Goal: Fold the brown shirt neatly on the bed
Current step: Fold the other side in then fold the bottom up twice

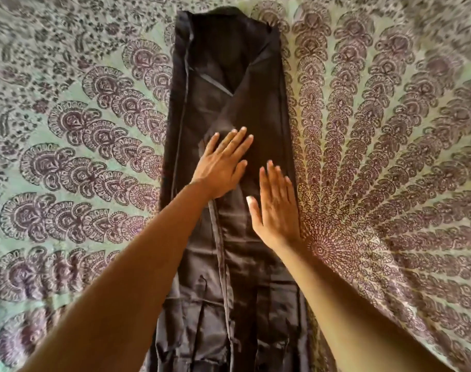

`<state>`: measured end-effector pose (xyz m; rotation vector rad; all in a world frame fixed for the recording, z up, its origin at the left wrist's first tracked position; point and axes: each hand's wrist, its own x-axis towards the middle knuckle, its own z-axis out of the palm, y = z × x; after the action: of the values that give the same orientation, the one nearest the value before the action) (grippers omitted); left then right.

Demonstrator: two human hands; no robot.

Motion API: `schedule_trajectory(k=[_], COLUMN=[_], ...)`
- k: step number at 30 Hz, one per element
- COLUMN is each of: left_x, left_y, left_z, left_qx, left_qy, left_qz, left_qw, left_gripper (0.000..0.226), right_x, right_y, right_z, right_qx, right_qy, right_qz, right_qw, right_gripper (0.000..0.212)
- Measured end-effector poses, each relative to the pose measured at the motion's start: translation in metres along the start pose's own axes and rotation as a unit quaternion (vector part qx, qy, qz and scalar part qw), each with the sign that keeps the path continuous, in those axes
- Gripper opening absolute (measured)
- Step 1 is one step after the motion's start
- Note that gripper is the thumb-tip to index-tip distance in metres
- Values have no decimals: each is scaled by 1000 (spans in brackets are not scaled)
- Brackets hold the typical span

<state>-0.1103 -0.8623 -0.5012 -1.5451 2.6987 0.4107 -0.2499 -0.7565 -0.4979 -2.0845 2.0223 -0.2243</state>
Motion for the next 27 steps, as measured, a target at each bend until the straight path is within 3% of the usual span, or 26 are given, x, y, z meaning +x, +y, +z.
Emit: schedule_trajectory(k=[5,10,15,20,27], left_x=[14,22,37,50,64], left_y=[-39,-73,-46,-41,-31], left_z=[7,-6,-11,-4,-16], left_qx=[14,-59,-29,19,16], left_qy=[21,72,69,24,51], left_qz=[-21,-176,-83,-46,-6], left_qw=[999,980,994,998,999], left_gripper=[62,59,58,56,57], right_x=[45,46,46,39,39], right_y=[19,18,16,15,16], right_z=[15,15,8,5,-2], right_qx=[-56,-55,-58,-71,-65], right_qy=[-23,-32,-47,-67,-33], right_qz=[7,11,29,40,36], right_qw=[998,998,997,994,997], right_gripper=[68,70,71,71,69])
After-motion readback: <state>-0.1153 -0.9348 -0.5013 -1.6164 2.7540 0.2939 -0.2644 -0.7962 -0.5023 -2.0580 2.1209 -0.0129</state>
